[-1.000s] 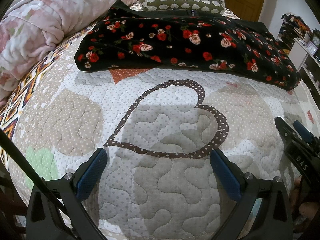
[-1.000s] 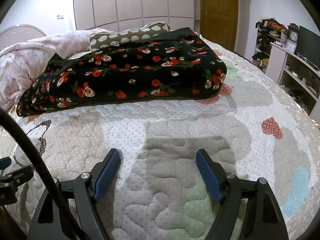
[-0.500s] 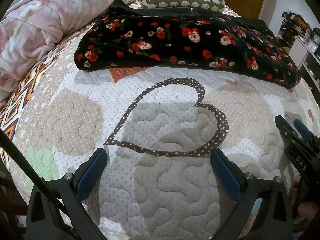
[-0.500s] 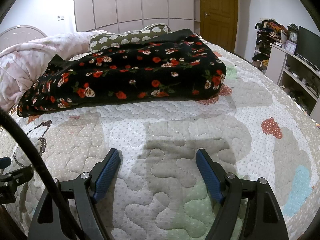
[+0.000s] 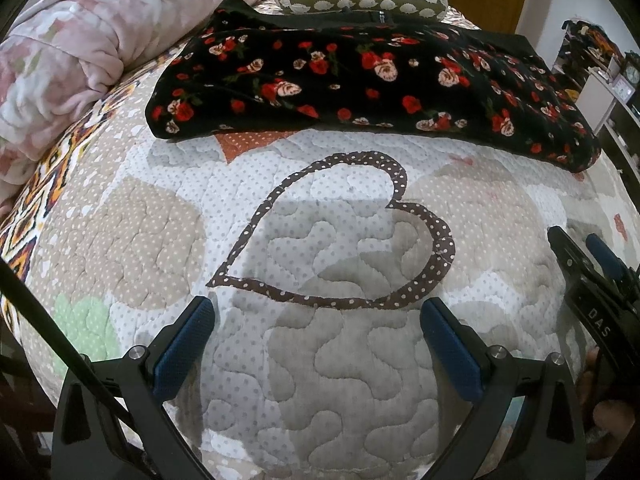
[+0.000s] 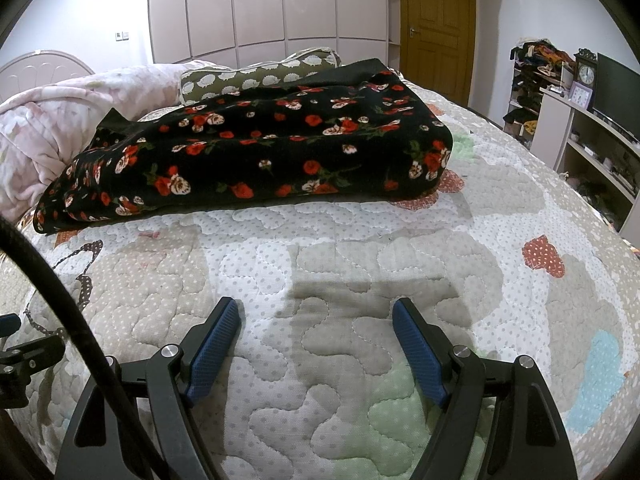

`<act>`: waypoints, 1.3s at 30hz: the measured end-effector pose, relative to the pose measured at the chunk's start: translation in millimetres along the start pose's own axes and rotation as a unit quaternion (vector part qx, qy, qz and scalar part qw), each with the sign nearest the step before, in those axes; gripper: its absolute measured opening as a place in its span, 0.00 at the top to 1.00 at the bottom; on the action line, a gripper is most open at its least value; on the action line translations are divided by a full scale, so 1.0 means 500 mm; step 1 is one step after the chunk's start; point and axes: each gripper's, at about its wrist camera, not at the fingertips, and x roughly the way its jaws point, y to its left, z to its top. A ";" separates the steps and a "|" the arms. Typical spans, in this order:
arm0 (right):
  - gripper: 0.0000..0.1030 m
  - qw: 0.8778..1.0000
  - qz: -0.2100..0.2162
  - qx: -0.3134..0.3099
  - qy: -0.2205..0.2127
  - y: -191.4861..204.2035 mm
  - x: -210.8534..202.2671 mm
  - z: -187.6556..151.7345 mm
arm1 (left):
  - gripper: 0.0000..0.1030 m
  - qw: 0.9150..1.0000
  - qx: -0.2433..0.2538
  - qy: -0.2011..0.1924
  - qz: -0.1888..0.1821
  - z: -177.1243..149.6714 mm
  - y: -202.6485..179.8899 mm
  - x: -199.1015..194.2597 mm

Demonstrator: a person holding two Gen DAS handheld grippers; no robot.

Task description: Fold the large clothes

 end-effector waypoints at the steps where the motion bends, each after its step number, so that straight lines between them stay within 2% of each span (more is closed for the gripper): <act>1: 0.20 1.000 0.000 0.000 0.000 0.000 0.000 0.000 | 0.01 1.000 0.001 0.000 0.001 0.000 0.000 0.000; 7: 0.20 1.000 0.000 0.000 -0.001 0.000 -0.001 0.000 | 0.01 1.000 0.001 0.003 -0.005 -0.003 -0.001 -0.013; 10: 0.20 1.000 0.000 0.001 0.000 -0.002 0.001 0.002 | 0.14 0.999 -0.002 0.001 -0.045 0.007 0.005 -0.042; 11: 0.20 1.000 0.000 0.001 -0.001 0.000 -0.001 0.000 | 0.15 0.998 -0.004 -0.003 -0.060 0.015 0.008 -0.056; 14: 0.19 1.000 0.001 0.001 -0.001 -0.001 0.000 0.001 | 0.16 0.997 -0.002 -0.023 -0.078 0.058 0.008 -0.088; 19: 0.19 1.000 0.007 0.002 -0.004 -0.001 -0.001 0.001 | 0.16 0.995 0.027 -0.057 -0.073 0.161 -0.028 -0.106; 22: 0.18 1.000 0.011 0.001 -0.005 -0.002 0.000 0.000 | 0.16 0.993 0.037 -0.072 -0.083 0.232 -0.055 -0.078; 24: 0.17 1.000 0.014 -0.001 -0.006 -0.002 0.001 0.000 | 0.25 0.994 0.037 -0.063 -0.087 0.273 -0.068 -0.034; 25: 0.17 1.000 0.015 -0.001 -0.007 -0.002 0.001 -0.001 | 0.35 0.995 0.034 -0.048 -0.081 0.291 -0.075 -0.003; 26: 0.17 1.000 0.017 -0.002 -0.008 -0.003 0.003 0.001 | 0.36 0.997 0.033 -0.020 -0.071 0.304 -0.083 0.037; 28: 0.16 1.000 0.020 -0.006 -0.007 -0.002 0.005 0.002 | 0.36 0.997 0.042 0.032 -0.051 0.314 -0.098 0.105; 31: 0.15 0.999 0.030 -0.019 0.006 -0.003 0.007 0.008 | 0.34 0.998 0.044 0.022 -0.035 0.319 -0.110 0.107; 32: 0.15 0.998 0.052 -0.019 0.017 -0.012 0.004 0.022 | 0.34 0.998 0.046 0.019 -0.037 0.320 -0.111 0.095; 35: 0.19 0.994 0.106 0.017 -0.001 -0.056 -0.020 0.057 | 0.34 0.997 0.040 -0.008 -0.067 0.308 -0.095 0.038; 37: 0.19 0.994 0.105 0.031 -0.012 -0.085 -0.022 0.094 | 0.34 0.995 0.029 -0.022 -0.090 0.289 -0.072 -0.005; 39: 0.19 0.990 0.121 0.074 0.007 -0.126 0.010 0.130 | 0.34 0.993 0.007 -0.024 -0.115 0.255 -0.043 -0.039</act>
